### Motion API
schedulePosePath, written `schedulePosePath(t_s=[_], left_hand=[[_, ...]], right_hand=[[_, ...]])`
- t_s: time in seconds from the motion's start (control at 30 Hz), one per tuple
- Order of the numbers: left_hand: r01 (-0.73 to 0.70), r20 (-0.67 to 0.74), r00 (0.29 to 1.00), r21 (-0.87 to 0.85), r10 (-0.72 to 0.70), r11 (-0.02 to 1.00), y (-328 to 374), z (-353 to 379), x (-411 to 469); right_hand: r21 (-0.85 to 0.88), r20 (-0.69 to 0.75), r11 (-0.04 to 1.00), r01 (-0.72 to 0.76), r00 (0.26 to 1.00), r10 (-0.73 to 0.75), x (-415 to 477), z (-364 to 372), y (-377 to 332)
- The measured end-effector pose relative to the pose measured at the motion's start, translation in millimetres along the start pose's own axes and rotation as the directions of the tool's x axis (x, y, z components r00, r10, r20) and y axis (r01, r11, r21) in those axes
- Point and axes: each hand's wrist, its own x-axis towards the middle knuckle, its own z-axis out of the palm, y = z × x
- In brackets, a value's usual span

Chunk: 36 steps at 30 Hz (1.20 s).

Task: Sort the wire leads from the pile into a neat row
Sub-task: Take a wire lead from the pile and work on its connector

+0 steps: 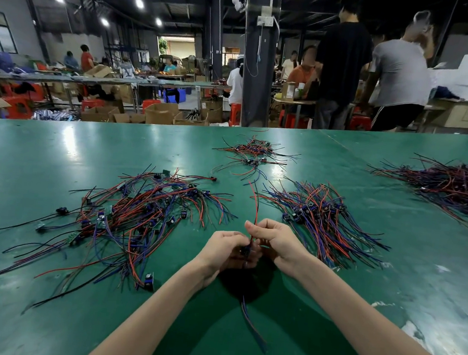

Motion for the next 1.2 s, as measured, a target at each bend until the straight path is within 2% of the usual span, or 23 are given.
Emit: schedulePosePath(t_s=[0.17, 0.7, 0.83, 1.03, 1.2], left_hand=[[-0.016, -0.057, 0.998, 0.077, 0.021, 0.997, -1, -4, 2], [-0.031, -0.113, 0.993, 0.103, 0.043, 0.994, 2, -2, -1], [-0.033, -0.118, 0.992, 0.124, 0.047, 0.992, 3, 0, -2], [-0.047, -0.199, 0.978, 0.103, 0.067, 0.994, 3, 0, -1], [-0.034, -0.215, 0.975, 0.107, 0.057, 0.994, 4, 0, 1]], right_hand=[[-0.037, 0.008, 0.999, -0.008, 1.000, 0.008, -1, 1, 0], [-0.012, 0.083, 1.000, -0.011, 0.996, 0.012, -3, 2, 1], [-0.065, 0.012, 0.995, 0.074, 0.997, -0.073, -1, 5, 6], [-0.275, -0.066, 0.922, 0.272, 0.952, -0.300, 4, 11, 9], [-0.394, -0.172, 0.877, 0.276, 0.915, -0.366, 12, 4, 4]])
